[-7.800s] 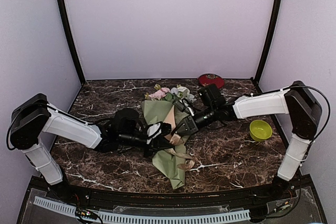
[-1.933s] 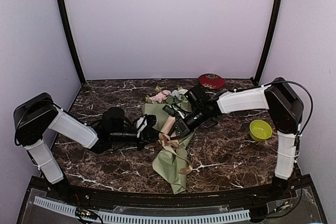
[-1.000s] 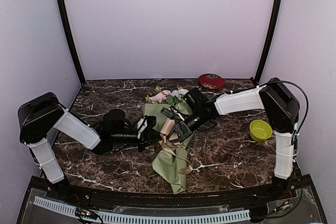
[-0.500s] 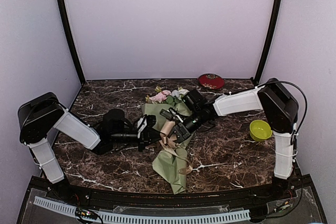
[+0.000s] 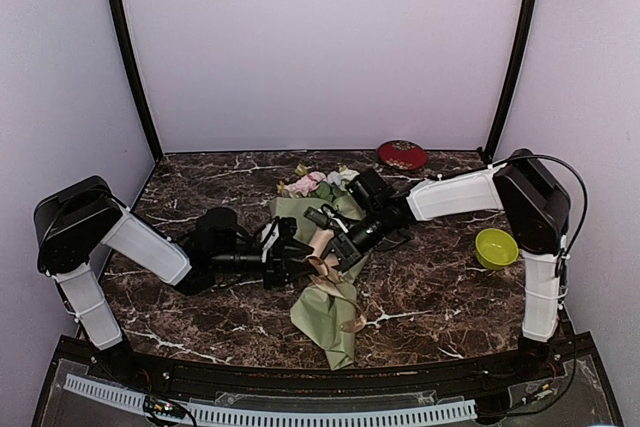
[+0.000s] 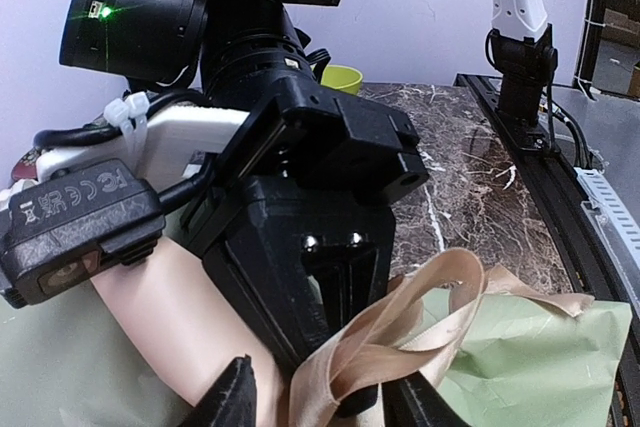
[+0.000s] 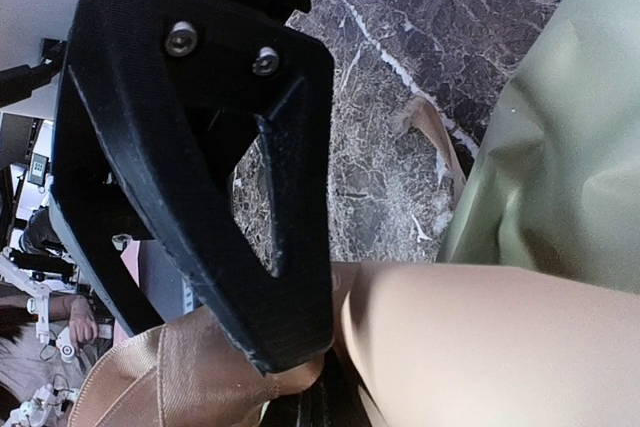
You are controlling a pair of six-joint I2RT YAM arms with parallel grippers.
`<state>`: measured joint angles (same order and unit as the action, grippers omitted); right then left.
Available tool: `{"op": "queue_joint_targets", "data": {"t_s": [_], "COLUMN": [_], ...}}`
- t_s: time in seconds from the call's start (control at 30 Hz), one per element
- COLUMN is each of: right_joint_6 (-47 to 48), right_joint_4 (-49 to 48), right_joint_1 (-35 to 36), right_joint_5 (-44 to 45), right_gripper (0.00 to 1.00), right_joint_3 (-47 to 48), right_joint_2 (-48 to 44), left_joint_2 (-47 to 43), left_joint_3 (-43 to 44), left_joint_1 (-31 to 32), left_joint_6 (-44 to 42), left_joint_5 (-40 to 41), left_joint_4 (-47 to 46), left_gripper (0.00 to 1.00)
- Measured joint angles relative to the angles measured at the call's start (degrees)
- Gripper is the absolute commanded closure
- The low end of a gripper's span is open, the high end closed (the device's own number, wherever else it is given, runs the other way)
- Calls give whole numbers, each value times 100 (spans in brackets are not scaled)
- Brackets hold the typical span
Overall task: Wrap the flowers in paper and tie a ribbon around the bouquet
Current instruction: Cross the half-tied ribbon over the folded bouquet.
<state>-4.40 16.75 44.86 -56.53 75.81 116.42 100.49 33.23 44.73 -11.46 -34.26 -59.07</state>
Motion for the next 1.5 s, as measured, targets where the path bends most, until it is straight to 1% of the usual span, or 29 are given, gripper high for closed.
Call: {"op": "queue_joint_targets", "data": {"t_s": [0.07, 0.2, 0.4, 0.47, 0.57, 0.8, 0.93, 0.97, 1.03, 1.07, 1.1, 1.17, 1.2, 1.23, 1.27, 1.3, 1.37, 1.47, 1.5], "right_joint_6": [-20, -39, -44, -42, -39, -44, -57, -57, -61, -61, -61, -63, -63, -66, -66, -66, -66, -66, -68], "right_joint_4": [2, 2, 4, 7, 22, 24, 22, 22, 22, 22, 22, 22, 20, 17, 17, 17, 17, 17, 17], "right_joint_1": [-2, -2, 0, 0, 0, 0, 0, 0, 0, 0, 0, -2, 0, 0, -2, 0, 0, 0, 0], "right_joint_5": [33, 83, 109, 114, 129, 157, 179, 184, 201, 205, 208, 214, 214, 214, 214, 214, 214, 214, 214], "right_gripper": [100, 100, 100, 100, 100, 100, 100, 100, 100, 100, 100, 100, 100, 100, 100, 100, 100, 100, 100], "right_joint_3": [0, 0, 0, 0, -2, -48, -52, -52, -52, -52, -52, -52, -52, -52, -52, -52, -52, -52, -55], "right_joint_2": [-9, -42, -42, -42, -46, -105, -103, -105, -103, -103, -105, -103, -103, -103, -103, -103, -103, -103, -103], "left_joint_2": [-20, -197, -295, -295, -295, -328, -852, -1097, -1561, -1803, -2031, -2277, -2328, -2326, -2310, -2286, -2203, -1919, -1753], "left_joint_3": [0, 35, 81, 92, 212, 328, 203, 190, 186, 188, 210, 323, 459, 503, 584, 625, 684, 868, 1014], "left_joint_1": [11, 151, 455, 481, 525, 560, 573, 601, 704, 787, 896, 1119, 1213, 1303, 1386, 1427, 1462, 1462, 1458], "left_joint_6": [11, -146, -321, -337, -369, -442, -439, -470, -612, -717, -868, -1176, -1432, -1504, -1714, -1862, -2227, -2684, -2841], "left_joint_5": [-26, -13, 98, 120, 175, 356, 564, 638, 778, 857, 905, 970, 994, 999, 1027, 1045, 1119, 1215, 1244], "left_joint_4": [13, 280, 409, 424, 535, 619, 824, 962, 1215, 1403, 1639, 2188, 2671, 2820, 3163, 3399, 3834, 4389, 4592], "left_gripper": [51, 49, 50, 53, 54, 50, 51, 54, 66, 69, 71, 72, 71, 69, 67, 64, 61, 60, 61]}}
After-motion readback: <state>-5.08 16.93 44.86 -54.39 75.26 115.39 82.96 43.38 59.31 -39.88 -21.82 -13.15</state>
